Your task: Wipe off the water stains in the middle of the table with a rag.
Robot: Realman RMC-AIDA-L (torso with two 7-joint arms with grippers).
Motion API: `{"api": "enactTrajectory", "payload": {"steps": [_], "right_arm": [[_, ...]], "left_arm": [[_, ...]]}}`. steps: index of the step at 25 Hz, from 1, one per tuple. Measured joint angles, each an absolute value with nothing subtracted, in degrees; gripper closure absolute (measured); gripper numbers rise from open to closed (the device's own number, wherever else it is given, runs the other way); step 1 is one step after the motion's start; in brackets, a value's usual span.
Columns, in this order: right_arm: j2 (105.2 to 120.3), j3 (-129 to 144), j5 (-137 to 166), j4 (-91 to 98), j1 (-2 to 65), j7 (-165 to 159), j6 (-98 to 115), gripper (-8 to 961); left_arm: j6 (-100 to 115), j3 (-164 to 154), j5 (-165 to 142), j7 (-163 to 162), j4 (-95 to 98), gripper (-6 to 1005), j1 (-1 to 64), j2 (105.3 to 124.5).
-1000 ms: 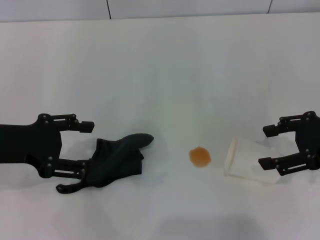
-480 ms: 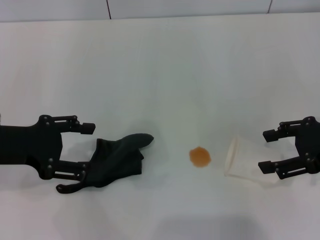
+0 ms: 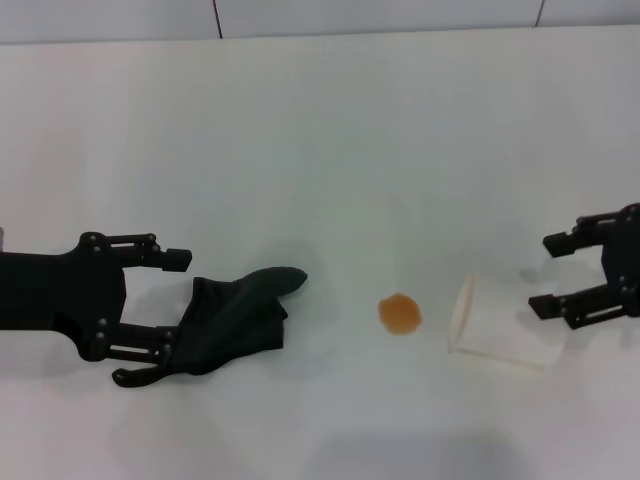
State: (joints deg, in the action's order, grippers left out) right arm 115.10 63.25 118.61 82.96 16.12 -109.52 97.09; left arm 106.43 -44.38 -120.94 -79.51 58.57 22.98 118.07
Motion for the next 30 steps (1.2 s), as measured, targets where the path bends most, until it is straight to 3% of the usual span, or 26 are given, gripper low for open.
{"api": "enactTrajectory", "payload": {"steps": [30], "right_arm": [[115.26, 75.96, 145.65, 104.19, 24.39, -134.75, 107.14, 161]], "left_arm": [[105.25, -44.38, -120.93, -79.15, 58.48, 169, 23.2, 118.12]]}}
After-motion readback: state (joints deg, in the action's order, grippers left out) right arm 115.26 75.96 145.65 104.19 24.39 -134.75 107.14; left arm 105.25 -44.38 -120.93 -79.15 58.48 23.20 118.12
